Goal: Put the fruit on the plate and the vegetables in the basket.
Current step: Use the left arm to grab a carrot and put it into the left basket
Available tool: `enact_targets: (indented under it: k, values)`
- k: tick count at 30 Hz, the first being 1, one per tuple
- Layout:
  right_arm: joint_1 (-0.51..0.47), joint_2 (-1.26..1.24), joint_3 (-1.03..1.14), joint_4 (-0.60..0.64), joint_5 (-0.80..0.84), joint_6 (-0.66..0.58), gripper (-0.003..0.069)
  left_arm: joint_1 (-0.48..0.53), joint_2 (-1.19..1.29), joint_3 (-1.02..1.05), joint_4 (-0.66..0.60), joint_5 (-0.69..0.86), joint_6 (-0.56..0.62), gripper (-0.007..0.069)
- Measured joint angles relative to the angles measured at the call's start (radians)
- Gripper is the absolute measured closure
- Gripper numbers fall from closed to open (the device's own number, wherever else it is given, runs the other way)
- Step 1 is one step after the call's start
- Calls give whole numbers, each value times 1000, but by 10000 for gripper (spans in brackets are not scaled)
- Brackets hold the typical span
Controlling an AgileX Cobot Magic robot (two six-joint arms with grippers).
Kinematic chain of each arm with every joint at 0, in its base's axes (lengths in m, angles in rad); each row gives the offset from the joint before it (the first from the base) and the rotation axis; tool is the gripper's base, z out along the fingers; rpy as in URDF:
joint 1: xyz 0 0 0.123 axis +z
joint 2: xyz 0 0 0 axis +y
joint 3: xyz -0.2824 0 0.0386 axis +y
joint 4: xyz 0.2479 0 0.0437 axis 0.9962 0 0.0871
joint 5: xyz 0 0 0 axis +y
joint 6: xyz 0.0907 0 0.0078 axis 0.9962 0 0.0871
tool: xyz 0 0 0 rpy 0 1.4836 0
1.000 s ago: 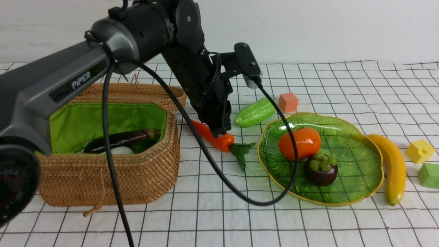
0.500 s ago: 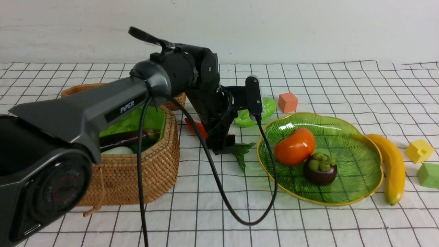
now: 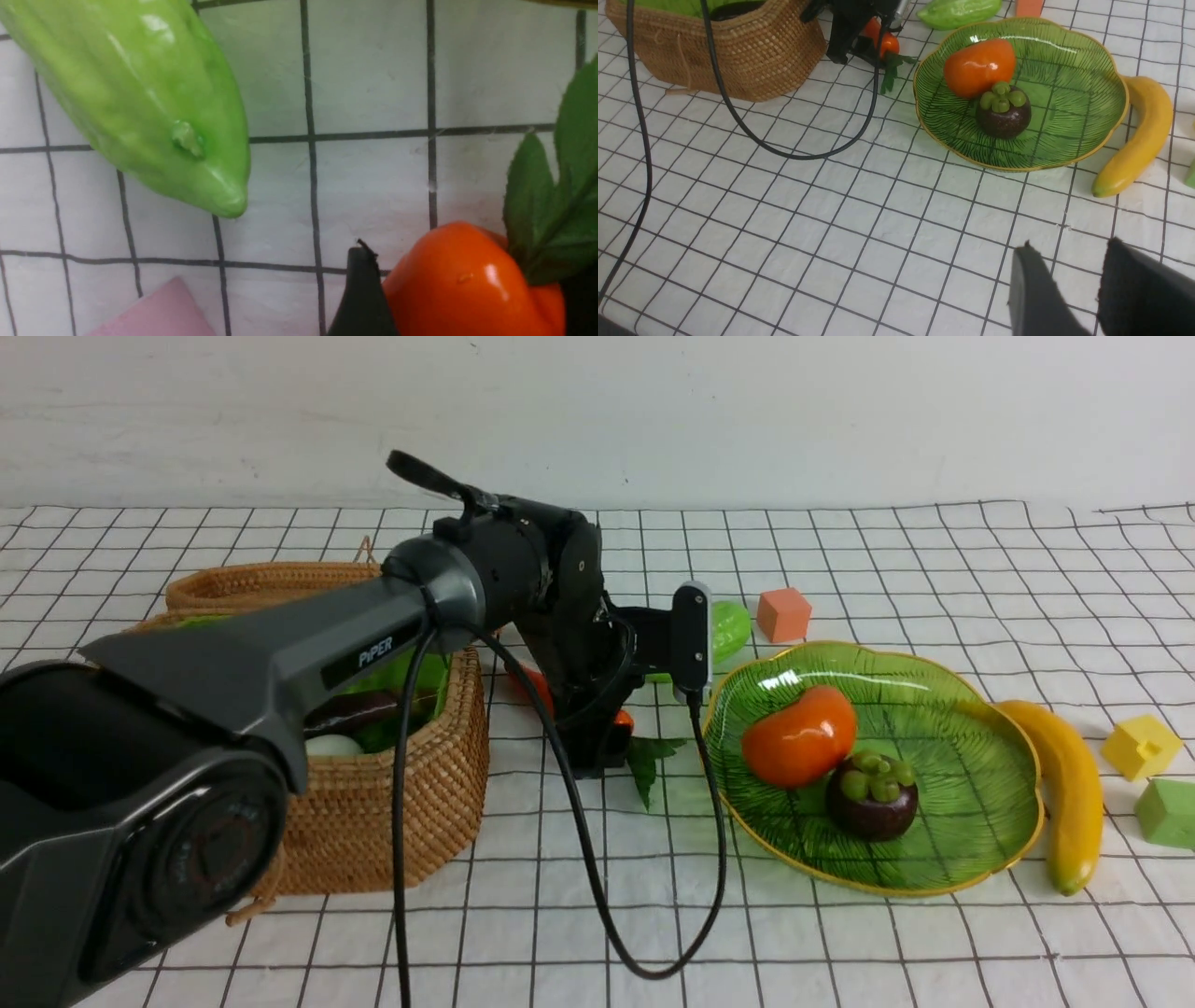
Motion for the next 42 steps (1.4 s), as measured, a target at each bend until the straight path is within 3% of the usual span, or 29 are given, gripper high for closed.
enact_targets:
  k: [7,23,28,30,36,42]
  values:
    - [0,0,0,8,2,0,421,-2,10,0,24,15,-7,243]
    - [0,0,0,13,-28,-3,421,-82,-134,1,-9,-64,-80,243]
    - [0,0,0,10,-95,-3,421,-118,-322,1,-67,-41,-226,243]
    - [0,0,0,9,-115,-3,421,-120,-383,1,-41,21,-293,243]
    - [0,1,0,19,-197,-44,421,-117,-508,3,276,387,-474,243]
    - [0,7,0,36,-244,-59,421,-40,-518,140,399,409,-595,243]
